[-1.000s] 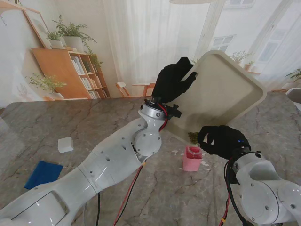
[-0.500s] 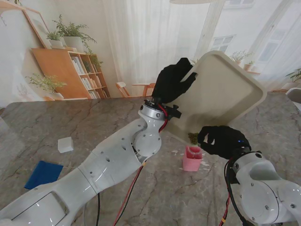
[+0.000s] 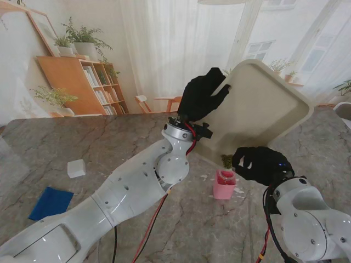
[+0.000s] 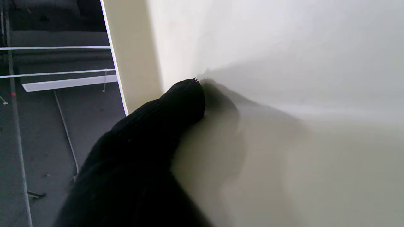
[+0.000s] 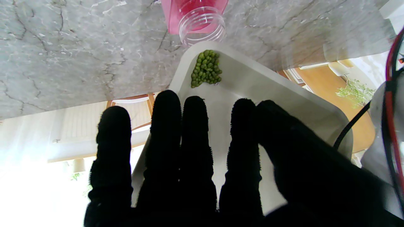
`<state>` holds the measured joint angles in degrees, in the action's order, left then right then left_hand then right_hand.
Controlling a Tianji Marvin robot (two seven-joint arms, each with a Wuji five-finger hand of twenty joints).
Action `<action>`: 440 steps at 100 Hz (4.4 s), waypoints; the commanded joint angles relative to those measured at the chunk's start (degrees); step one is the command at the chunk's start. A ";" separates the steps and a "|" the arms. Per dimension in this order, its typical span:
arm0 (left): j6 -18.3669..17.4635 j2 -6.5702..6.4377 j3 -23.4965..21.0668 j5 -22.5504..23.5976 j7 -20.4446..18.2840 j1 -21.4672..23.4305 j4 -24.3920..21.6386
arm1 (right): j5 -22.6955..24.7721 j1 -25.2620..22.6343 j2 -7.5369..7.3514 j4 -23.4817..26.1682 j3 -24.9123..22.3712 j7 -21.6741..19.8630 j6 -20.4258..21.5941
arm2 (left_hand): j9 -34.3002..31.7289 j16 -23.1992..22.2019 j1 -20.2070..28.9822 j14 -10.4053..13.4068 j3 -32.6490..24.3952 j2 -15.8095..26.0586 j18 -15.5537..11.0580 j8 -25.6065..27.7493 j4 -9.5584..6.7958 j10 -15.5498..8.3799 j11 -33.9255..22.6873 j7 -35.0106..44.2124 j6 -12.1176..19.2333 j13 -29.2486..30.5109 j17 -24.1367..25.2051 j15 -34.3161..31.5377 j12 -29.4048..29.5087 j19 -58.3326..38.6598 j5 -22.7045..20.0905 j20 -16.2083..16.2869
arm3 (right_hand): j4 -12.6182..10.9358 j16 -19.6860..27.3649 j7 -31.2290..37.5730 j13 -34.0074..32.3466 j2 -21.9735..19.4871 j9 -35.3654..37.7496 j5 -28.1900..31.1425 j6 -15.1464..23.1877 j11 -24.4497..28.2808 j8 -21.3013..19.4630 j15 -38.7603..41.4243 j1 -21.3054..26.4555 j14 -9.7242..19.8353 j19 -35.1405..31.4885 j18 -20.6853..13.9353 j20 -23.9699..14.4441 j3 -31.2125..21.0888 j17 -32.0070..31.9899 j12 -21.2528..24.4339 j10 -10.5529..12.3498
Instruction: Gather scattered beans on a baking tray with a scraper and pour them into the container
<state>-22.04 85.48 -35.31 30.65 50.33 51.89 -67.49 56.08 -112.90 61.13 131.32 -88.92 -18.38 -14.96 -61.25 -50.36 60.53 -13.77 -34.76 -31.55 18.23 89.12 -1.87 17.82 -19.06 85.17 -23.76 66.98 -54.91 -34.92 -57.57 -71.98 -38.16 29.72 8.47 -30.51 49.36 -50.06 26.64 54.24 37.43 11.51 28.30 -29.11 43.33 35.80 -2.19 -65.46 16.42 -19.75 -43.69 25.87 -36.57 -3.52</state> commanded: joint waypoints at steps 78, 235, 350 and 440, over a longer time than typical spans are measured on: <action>-0.51 -0.43 -0.29 1.18 0.60 1.28 -2.29 | 0.34 -1.20 -0.12 0.66 -0.02 -0.87 0.07 | -0.72 -1.19 3.90 12.92 -2.02 4.09 -20.20 0.83 -3.21 -7.65 -0.25 -1.21 -7.73 3.01 -2.06 0.45 -0.73 -4.11 3.25 4.42 | 2.01 0.22 0.51 -0.14 0.52 -0.44 -1.41 1.25 -0.02 1.04 -0.09 0.07 0.88 -0.49 -0.83 -0.43 -0.89 -0.27 -0.06 0.80; -2.18 -0.20 0.10 6.14 7.94 2.45 -1.84 | 0.82 -1.91 -0.01 1.18 -0.08 -0.51 -0.79 | -0.18 -1.08 3.65 13.58 -1.53 4.78 -20.92 0.83 -3.19 -8.37 -0.20 -1.30 -7.19 2.62 -1.85 0.75 -0.87 -3.44 3.65 4.38 | 2.01 0.22 0.43 -0.14 0.48 -0.44 -1.56 1.16 0.08 1.10 -0.03 0.08 0.83 -0.56 -0.78 -0.43 -0.93 -0.26 -0.08 0.77; -1.65 -0.18 0.29 6.73 8.49 2.07 -2.24 | 0.88 -1.94 0.05 1.36 -0.22 -0.15 -0.66 | -0.08 -1.13 3.64 13.80 -1.31 4.89 -21.17 0.83 -3.37 -8.54 -0.31 -1.32 -6.99 2.63 -1.87 0.82 -0.77 -3.13 3.79 4.87 | 2.02 0.23 0.43 -0.15 0.53 -0.41 -1.54 1.14 0.09 1.10 -0.03 0.10 0.92 -0.60 -0.81 -0.40 -0.96 -0.21 -0.06 0.79; -2.13 2.00 -1.73 -10.87 -5.35 -1.65 2.05 | 0.64 -2.21 0.30 0.70 -0.14 2.17 -0.07 | -0.56 -1.18 3.62 13.74 -1.84 4.32 -21.14 0.83 -3.34 -8.44 -0.17 -1.22 -7.00 3.15 -2.20 0.48 -0.67 -3.92 3.42 5.12 | 2.03 0.23 0.55 -0.13 0.60 -0.44 -1.39 1.14 0.10 1.04 -0.03 0.11 0.90 -0.58 -0.78 -0.39 -1.08 -0.27 -0.07 0.75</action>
<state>-24.18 86.58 -36.52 21.02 45.71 51.73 -66.12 56.80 -114.90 61.27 132.19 -89.16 -15.74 -15.09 -60.70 -50.47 60.47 -11.92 -34.02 -31.02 16.03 89.30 -1.80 17.02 -19.01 85.19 -23.02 67.65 -55.17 -34.12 -57.61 -71.63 -37.54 31.04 8.48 -30.51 49.36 -50.06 26.64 54.25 37.43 11.51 28.30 -29.06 43.33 35.80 -2.19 -65.46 16.42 -19.75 -43.69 25.87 -36.57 -3.52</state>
